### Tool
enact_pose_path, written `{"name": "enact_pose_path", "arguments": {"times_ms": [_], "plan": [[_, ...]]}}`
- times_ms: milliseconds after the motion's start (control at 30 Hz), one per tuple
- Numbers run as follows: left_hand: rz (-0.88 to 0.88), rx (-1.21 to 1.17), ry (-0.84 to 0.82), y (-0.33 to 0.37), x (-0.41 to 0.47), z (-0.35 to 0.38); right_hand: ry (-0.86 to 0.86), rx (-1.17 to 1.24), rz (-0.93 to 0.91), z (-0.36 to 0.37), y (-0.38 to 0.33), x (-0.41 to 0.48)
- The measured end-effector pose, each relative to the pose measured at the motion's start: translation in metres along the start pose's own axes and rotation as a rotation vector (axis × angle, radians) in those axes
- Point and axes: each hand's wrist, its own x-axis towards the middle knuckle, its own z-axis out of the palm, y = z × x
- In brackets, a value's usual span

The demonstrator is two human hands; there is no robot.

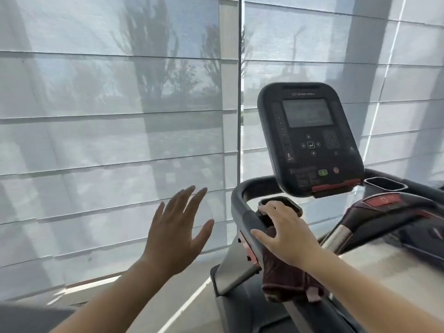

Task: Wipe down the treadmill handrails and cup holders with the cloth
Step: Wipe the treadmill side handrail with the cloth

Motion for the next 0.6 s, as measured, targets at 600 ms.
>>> {"name": "enact_pose_path", "arguments": {"times_ms": [600], "plan": [[-0.204,-0.196,-0.176,0.025,-0.081,0.094,-0.251,-0.211,0.309,0.057,0.025,-0.033]]}}
